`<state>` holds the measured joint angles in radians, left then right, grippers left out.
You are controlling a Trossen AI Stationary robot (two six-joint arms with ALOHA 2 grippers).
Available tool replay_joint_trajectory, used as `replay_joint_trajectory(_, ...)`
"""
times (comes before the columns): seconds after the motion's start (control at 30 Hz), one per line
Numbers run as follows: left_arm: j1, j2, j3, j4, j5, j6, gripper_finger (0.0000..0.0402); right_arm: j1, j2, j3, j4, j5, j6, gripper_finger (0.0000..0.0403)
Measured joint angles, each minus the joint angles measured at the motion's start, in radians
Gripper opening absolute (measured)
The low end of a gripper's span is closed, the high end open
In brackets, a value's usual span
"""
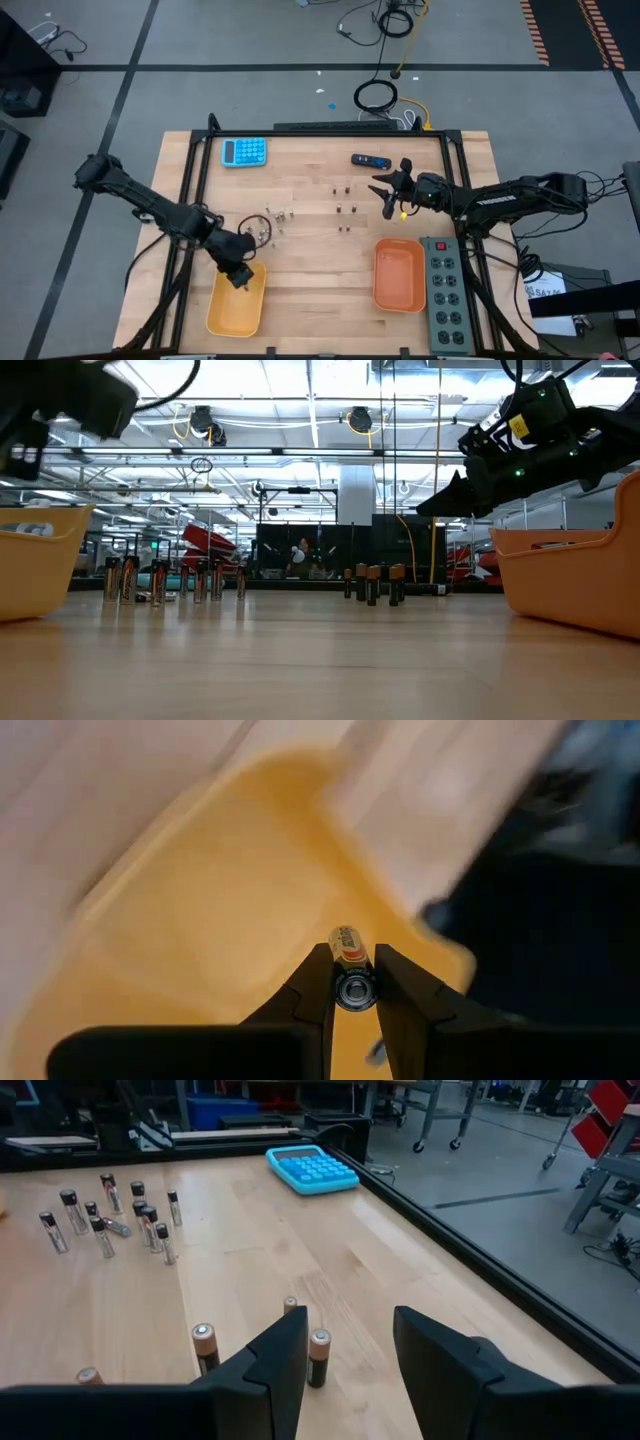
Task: Sort batteries
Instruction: Put the silver battery into the yellow bin
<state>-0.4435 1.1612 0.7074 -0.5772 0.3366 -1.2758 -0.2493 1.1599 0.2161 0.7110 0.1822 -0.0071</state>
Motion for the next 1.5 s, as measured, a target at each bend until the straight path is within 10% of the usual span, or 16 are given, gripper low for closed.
replay_joint_trajectory(0.17,-0.004,0.093,0.0,-0.083,0.003,-0.004,0.0061,0.0,0.0,0.0,0.029,0.0,0.0,0.0144)
replay_joint_trajectory(0.53,-0.004,0.115,0.058,-0.068,0.112,0.001,0.0208,0.0,0.0,0.0,0.078,0.003,-0.014,0.0144)
replay_joint_trajectory(0.7,0.022,0.014,0.164,-0.125,-0.104,0.069,0.0184,0.0,0.0,0.0,0.102,0.004,-0.016,0.0144)
replay_joint_trajectory(0.97,0.093,-0.008,0.185,-0.659,-0.427,0.181,0.0166,0.0,0.0,0.0,0.101,0.005,-0.015,0.0144)
replay_joint_trajectory(1.5,0.176,0.045,0.103,-0.501,-0.533,0.524,0.0229,0.0,0.0,0.0,0.057,0.005,-0.001,0.0144)
